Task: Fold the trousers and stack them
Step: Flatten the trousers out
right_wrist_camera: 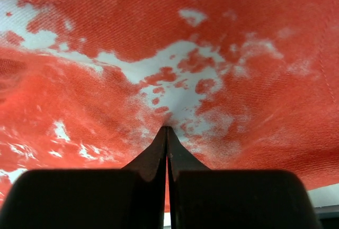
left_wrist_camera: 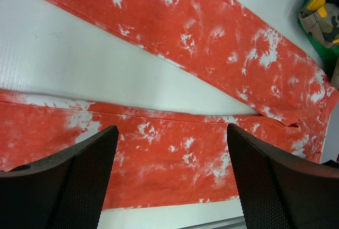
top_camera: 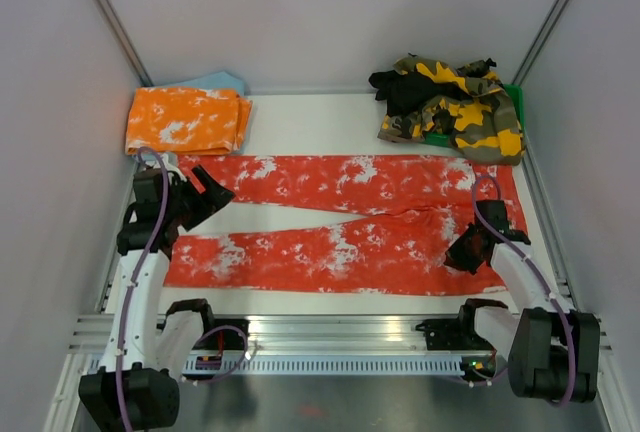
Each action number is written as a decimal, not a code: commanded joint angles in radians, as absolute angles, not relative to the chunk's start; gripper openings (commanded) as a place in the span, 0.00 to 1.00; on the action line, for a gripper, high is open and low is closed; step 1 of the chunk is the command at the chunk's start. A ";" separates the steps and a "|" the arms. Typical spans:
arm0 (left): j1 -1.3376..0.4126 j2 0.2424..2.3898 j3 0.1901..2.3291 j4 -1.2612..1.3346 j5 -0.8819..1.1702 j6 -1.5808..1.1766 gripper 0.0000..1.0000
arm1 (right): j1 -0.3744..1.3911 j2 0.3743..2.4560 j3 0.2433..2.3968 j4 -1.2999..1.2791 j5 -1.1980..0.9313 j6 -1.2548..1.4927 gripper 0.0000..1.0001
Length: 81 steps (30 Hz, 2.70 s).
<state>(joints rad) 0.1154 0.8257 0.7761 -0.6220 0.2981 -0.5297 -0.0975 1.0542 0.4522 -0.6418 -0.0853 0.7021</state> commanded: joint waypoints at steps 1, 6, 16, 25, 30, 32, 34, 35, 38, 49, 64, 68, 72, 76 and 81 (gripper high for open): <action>0.110 0.860 0.804 -0.580 0.324 -0.489 0.89 | -0.075 1.057 0.396 -0.673 -0.031 0.808 0.00; 0.110 0.906 0.801 -0.543 0.359 -0.479 0.89 | -0.006 1.181 0.495 -0.757 0.034 0.788 0.00; 0.110 0.956 0.867 -0.572 0.314 -0.405 0.90 | 0.156 1.092 0.682 -1.003 0.083 0.911 0.00; 0.110 0.971 0.894 -0.591 0.353 -0.445 0.95 | 0.155 1.218 1.051 -0.884 0.155 0.756 0.45; 0.112 0.974 0.922 -0.647 0.336 -0.488 0.99 | 0.124 1.226 1.132 -0.759 0.156 0.677 0.98; 0.113 0.974 0.939 -0.673 0.328 -0.502 1.00 | 0.051 1.232 1.150 -0.742 0.137 0.657 0.98; 0.115 0.973 0.949 -0.686 0.311 -0.514 1.00 | -0.088 1.227 1.144 -0.695 0.071 0.623 0.98; 0.123 0.976 0.963 -0.702 0.301 -0.531 1.00 | -0.133 1.226 1.135 -0.681 0.019 0.617 0.98; 0.153 0.988 0.980 -0.744 0.252 -0.578 1.00 | -0.276 1.220 1.092 -0.632 0.003 0.588 0.98; 0.290 0.927 0.855 -0.816 0.241 -0.735 1.00 | -0.558 1.200 0.809 -0.522 -0.122 0.733 0.98; 0.313 0.727 0.792 -1.125 -0.053 -0.970 1.00 | -0.615 0.927 0.752 -0.883 0.216 0.916 0.98; 0.311 0.799 0.772 -1.042 -0.005 -0.919 1.00 | -0.617 0.881 0.784 -0.971 0.412 0.908 0.98; 0.311 0.853 0.779 -0.994 0.024 -0.879 1.00 | -0.617 0.810 0.747 -0.956 0.454 0.928 0.98; 0.311 0.894 0.802 -0.965 0.055 -0.845 1.00 | -0.615 0.793 0.672 -0.905 0.397 0.973 0.98; 0.313 0.907 0.808 -0.963 0.041 -0.828 1.00 | -0.617 0.790 0.603 -0.824 0.388 0.965 0.98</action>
<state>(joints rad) 0.3084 0.9100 0.7788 -0.9894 0.0299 -0.8673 -0.6128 0.7898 0.6273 -0.8783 0.3756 0.9379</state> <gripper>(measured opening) 0.993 0.980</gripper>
